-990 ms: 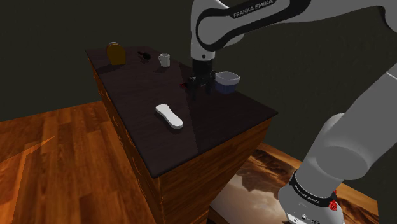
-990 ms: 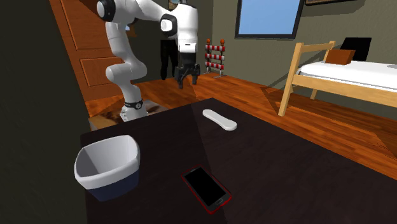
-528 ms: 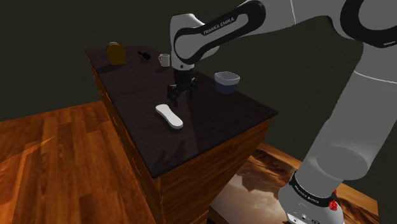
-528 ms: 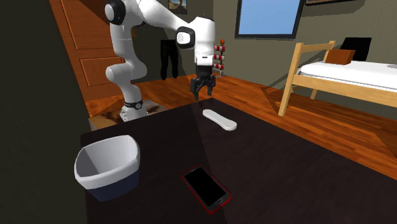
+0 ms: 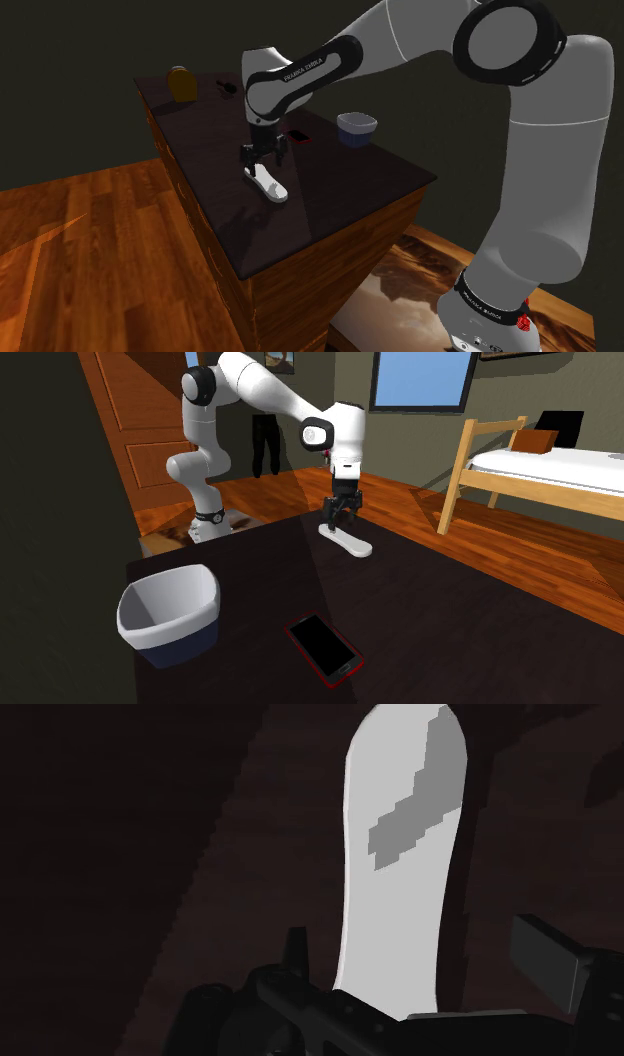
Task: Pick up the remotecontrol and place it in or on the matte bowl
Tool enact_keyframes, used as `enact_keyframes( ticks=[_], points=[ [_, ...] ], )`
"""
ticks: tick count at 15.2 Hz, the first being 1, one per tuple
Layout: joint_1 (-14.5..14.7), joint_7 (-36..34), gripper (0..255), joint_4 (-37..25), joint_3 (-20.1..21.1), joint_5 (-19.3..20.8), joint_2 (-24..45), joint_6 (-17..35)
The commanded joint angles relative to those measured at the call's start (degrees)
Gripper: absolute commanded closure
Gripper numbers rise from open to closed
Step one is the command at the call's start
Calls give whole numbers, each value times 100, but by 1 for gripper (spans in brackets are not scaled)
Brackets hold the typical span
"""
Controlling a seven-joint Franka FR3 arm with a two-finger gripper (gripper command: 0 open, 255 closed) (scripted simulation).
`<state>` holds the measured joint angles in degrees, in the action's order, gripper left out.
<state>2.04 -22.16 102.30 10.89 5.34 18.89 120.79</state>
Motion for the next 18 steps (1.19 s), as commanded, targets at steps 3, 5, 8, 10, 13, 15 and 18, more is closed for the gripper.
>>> enact_keyframes(
  ticks=[3, 5, 8, 10, 13, 15, 18],
  points=[
    [23, -58, 0, 23, -19, 49, 197, 225],
    [26, -71, 0, 81, -28, 69, 269, 353],
    [30, -81, 0, 123, -36, 85, 327, 453],
    [30, -81, 0, 123, -36, 85, 328, 452],
    [30, -81, 0, 123, -36, 85, 328, 452],
    [30, -81, 255, 123, -36, 85, 327, 451],
    [30, -81, 255, 123, -36, 85, 328, 452]
  ],
)
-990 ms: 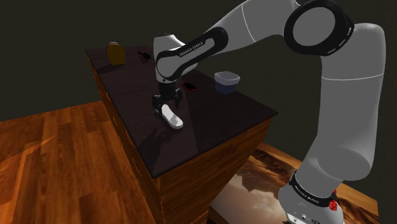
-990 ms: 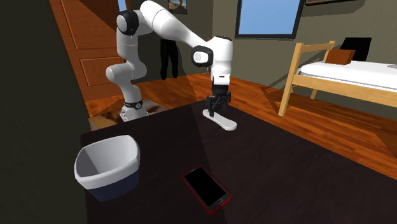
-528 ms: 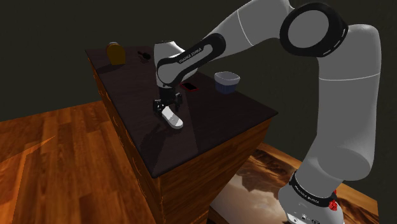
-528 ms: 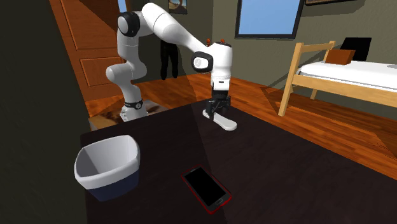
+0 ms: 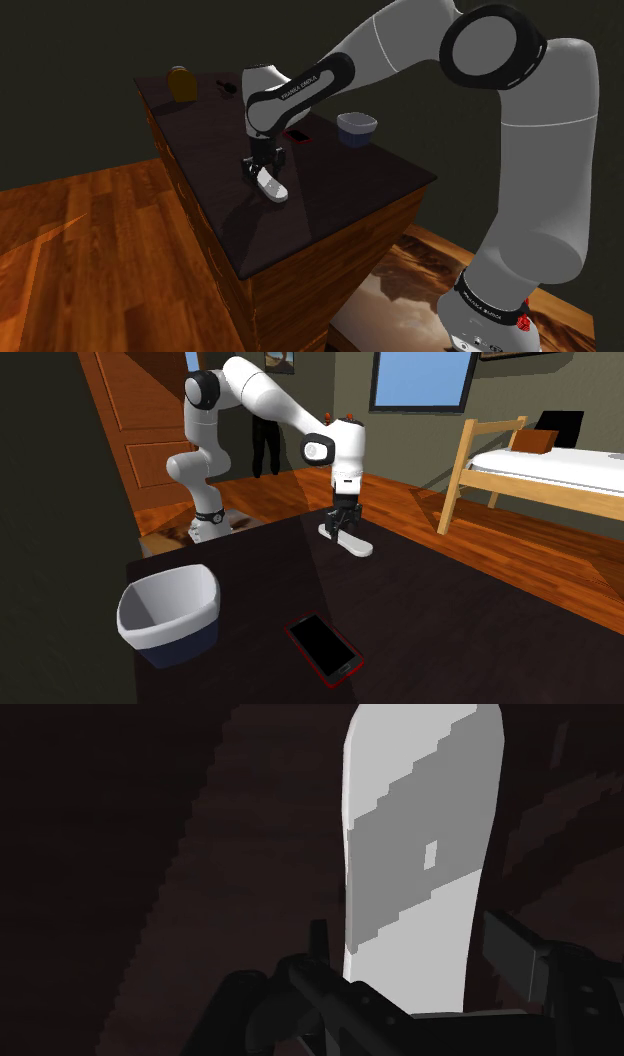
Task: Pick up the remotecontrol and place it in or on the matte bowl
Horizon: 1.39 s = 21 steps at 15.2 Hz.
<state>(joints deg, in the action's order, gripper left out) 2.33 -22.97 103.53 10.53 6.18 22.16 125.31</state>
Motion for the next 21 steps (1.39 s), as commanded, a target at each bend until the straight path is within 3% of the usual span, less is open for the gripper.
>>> enact_keyframes(
  ticks=[1, 6, 21],
  points=[
    [0, 0, 255, 0, 0, 0, 0, 0],
    [0, 0, 255, 0, 0, 0, 0, 0],
    [-26, 98, 255, -538, 51, -130, -459, -987]
  ],
)
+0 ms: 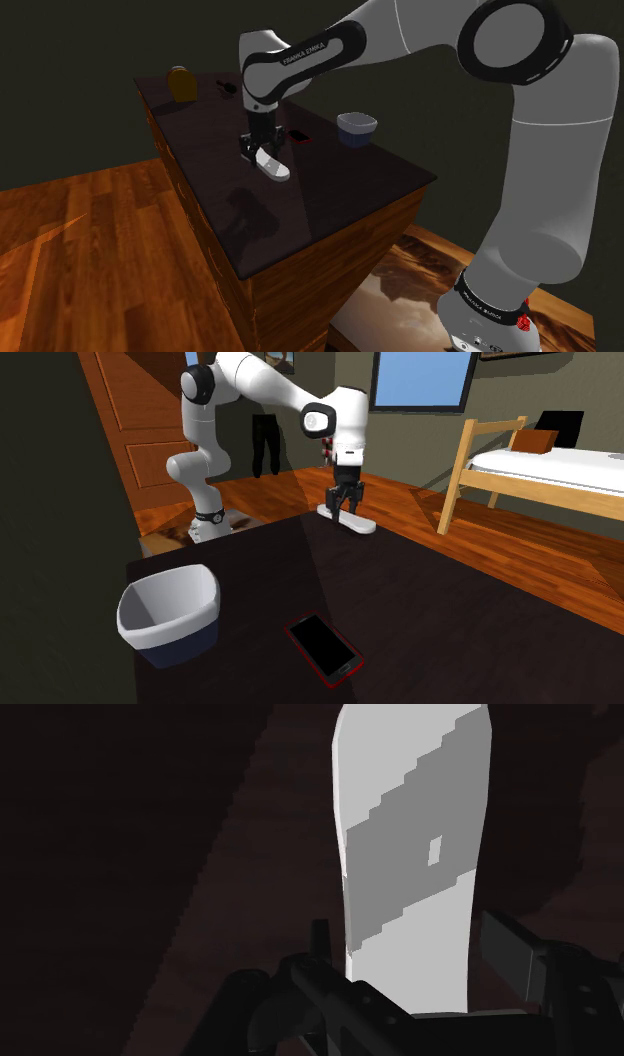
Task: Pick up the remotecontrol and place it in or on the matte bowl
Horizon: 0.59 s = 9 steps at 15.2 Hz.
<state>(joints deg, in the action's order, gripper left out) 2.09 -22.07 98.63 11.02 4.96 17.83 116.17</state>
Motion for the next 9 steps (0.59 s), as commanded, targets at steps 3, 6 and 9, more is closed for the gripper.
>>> enact_keyframes(
  ticks=[3, 6, 9],
  points=[
    [-3, 23, 255, -194, 9, -26, -89, -281],
    [-4, 37, 255, -353, 14, -42, -143, -492],
    [-3, 49, 255, -526, 19, -55, -185, -707]
  ],
)
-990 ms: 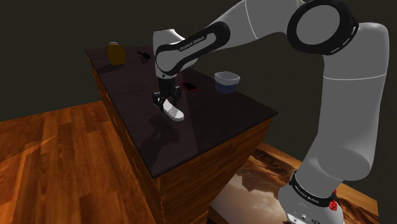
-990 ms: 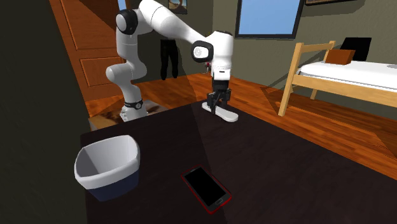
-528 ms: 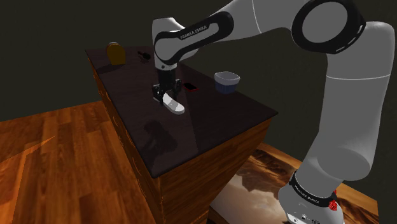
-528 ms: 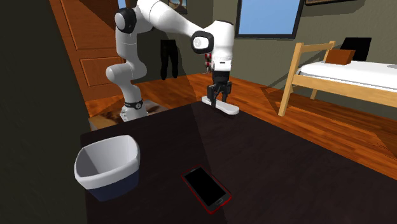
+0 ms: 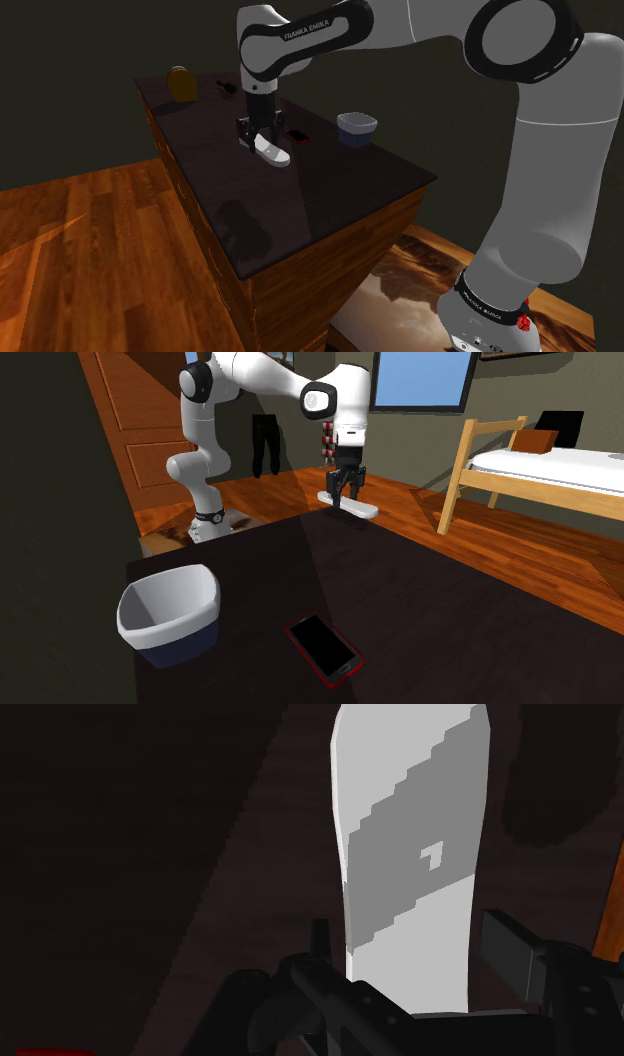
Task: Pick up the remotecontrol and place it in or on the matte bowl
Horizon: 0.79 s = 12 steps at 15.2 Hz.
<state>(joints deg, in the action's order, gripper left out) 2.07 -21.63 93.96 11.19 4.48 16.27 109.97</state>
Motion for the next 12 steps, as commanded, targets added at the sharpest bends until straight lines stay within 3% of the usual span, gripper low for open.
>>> enact_keyframes(
  ticks=[1, 12],
  points=[
    [0, 9, 255, -120, 4, -11, -41, -159],
    [-71, 163, 255, -709, -26, -53, -147, -846]
  ],
)
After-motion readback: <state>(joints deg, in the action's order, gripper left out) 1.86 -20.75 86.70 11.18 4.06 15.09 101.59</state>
